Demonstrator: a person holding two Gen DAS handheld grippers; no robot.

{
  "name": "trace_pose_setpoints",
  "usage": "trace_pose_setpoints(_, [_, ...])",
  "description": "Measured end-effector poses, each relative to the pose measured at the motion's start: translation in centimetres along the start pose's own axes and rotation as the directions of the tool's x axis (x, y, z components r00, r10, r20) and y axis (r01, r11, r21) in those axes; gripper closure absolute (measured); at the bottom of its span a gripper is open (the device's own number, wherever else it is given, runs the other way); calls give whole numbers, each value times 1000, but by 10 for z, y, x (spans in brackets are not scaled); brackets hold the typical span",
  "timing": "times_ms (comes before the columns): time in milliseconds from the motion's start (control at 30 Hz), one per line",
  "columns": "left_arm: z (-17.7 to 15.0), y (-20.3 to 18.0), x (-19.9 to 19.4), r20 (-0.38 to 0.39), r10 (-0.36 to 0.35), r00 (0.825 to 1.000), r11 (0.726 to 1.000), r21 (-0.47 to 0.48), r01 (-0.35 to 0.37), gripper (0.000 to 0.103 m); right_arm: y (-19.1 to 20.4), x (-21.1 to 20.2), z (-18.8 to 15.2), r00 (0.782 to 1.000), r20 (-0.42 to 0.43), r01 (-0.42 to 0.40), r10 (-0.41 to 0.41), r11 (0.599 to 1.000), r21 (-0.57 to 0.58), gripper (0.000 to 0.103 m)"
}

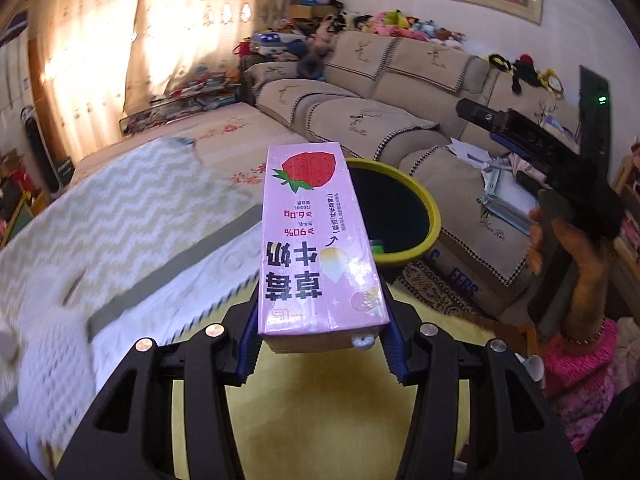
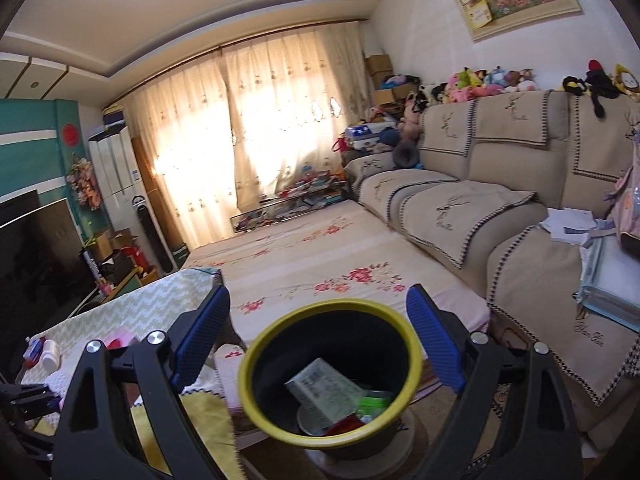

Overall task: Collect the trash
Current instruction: 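Carry the milk carton over the bin and open the left tool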

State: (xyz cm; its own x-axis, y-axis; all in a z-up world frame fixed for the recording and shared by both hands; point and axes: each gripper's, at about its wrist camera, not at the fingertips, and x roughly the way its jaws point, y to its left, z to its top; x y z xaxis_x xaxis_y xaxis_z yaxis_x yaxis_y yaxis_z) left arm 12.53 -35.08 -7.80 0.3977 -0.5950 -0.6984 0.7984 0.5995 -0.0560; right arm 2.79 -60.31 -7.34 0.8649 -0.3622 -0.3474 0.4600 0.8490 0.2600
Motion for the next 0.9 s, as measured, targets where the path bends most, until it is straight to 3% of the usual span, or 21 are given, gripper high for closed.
trace_pose_setpoints(433, [83, -61, 130, -71, -45, 996, 992, 111, 53, 52, -36, 0, 2, 996, 8, 87, -87, 996, 28, 18])
trace_pose_setpoints(500, [92, -64, 138, -60, -32, 998, 993, 108, 38, 42, -39, 1, 4, 996, 5, 91, -91, 995, 34, 18])
trace_pose_setpoints(667, [93, -53, 121, -18, -15, 1000, 997, 82, 17, 32, -36, 5, 4, 997, -11, 76, -76, 997, 30, 18])
trace_pose_setpoints(900, [48, -14, 41, 58, 31, 998, 999, -30, -29, 20, -8, 14, -3, 998, -54, 10, -10, 1000, 1, 18])
